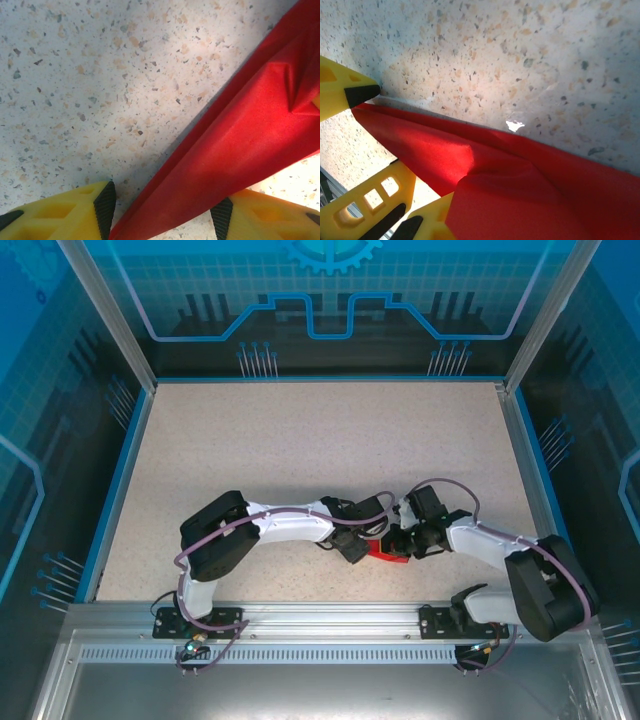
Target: Fold a paper plane with a square sheet of paper (pick it up from the middle)
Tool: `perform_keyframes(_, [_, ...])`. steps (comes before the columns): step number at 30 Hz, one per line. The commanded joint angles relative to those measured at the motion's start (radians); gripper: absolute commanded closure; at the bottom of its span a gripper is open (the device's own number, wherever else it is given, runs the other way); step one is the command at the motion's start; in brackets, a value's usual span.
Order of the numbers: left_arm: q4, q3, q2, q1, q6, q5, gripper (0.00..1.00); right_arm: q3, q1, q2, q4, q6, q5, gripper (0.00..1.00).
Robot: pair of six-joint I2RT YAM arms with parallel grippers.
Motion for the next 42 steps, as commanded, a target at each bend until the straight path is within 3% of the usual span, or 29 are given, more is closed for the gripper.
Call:
perform_keyframes(1, [-0.036, -0.031, 0.072, 0.025, 0.013, -0.116, 0.44, -0.01, 0.029, -0.024, -0.062, -0.001, -0.008, 1.0])
perform_keyframes(18, [-0.069, -0.009, 0.027, 0.017, 0.011, -0.083, 0.44, -0.004, 0.097, 0.082, -0.078, -0.013, 0.082, 1.0])
perform_keyframes(28, [-0.166, 0.018, -0.097, 0.017, -0.016, -0.069, 0.43, 0.013, 0.132, 0.091, -0.093, -0.01, 0.128, 1.0])
perform_keyframes(34, [-0.198, 0.055, -0.162, 0.036, -0.064, -0.001, 0.43, 0.016, 0.142, 0.098, -0.094, -0.009, 0.133, 1.0])
perform_keyframes(42, [-0.079, 0.06, -0.148, 0.076, -0.12, 0.14, 0.48, 0.02, 0.15, 0.098, -0.097, -0.011, 0.139, 1.0])
